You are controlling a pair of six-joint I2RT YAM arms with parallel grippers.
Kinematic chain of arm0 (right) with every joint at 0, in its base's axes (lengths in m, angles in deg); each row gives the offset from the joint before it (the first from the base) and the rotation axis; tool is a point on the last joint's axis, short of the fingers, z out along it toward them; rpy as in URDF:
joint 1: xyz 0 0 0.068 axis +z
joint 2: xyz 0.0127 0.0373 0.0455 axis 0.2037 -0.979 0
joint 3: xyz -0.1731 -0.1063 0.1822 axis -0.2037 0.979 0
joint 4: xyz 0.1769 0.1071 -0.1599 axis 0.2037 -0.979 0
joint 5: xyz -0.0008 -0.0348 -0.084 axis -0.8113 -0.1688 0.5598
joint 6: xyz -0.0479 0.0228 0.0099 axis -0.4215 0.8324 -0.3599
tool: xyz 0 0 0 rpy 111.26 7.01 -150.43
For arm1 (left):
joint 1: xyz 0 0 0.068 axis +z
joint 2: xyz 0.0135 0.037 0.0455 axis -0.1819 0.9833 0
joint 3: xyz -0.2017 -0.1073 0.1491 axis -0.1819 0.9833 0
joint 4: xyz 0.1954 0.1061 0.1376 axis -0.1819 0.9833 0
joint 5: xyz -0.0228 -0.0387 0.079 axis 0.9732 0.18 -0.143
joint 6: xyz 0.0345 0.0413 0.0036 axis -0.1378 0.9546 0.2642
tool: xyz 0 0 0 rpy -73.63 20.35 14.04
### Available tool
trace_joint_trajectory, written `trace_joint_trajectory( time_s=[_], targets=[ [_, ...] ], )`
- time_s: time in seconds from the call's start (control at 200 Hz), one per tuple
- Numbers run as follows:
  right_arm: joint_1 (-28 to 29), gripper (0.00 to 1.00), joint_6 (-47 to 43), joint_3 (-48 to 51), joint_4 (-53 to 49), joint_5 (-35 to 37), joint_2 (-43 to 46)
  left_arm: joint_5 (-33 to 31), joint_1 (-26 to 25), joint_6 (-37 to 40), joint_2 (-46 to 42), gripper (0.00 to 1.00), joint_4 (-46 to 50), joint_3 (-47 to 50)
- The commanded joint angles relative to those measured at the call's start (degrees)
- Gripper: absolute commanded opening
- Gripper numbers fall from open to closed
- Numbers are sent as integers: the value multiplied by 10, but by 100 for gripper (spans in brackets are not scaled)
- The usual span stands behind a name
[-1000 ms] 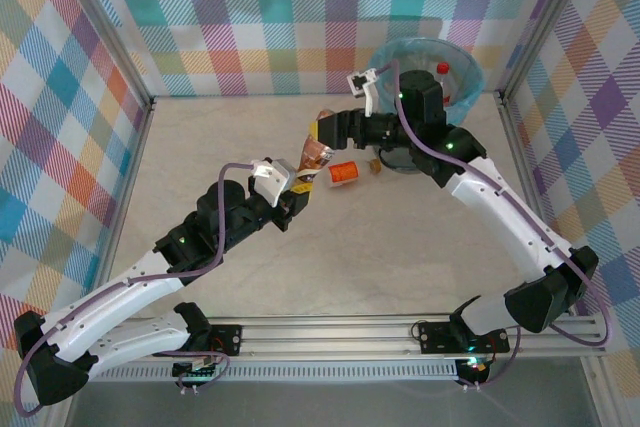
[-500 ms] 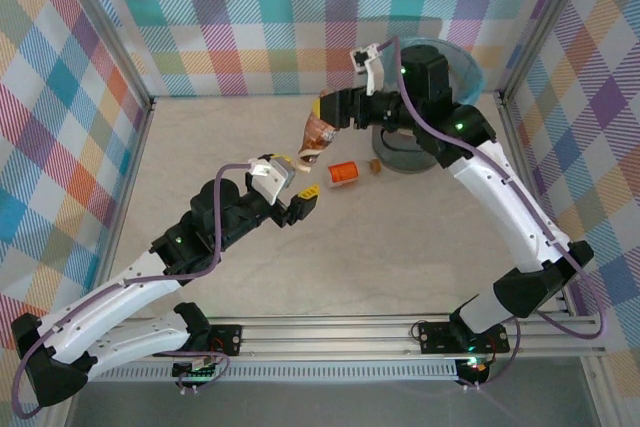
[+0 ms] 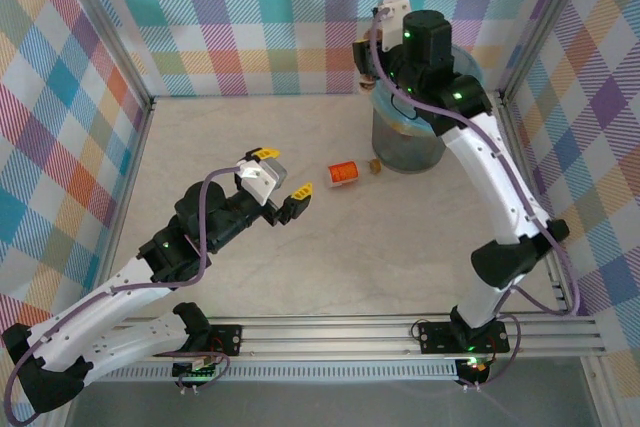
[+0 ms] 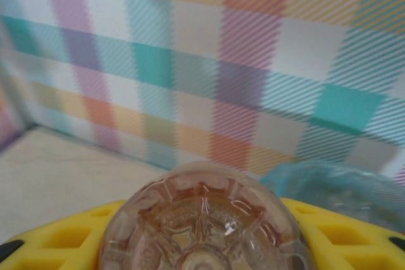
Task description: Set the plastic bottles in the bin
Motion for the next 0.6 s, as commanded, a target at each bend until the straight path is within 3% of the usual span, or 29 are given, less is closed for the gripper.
trace_joint_trajectory(
  time_s=[0.0, 0.22, 0.595],
  targets=[
    [-6, 56, -122, -23, 62, 117, -35, 8, 1, 8, -8, 85, 8, -11],
    [-26, 57, -174, -70, 81, 165, -104, 15, 9, -5, -6, 86, -7, 0],
    [-67, 63, -171, -69, 92, 168, -160, 29, 26, -20, -2, 86, -10, 7]
  ],
)
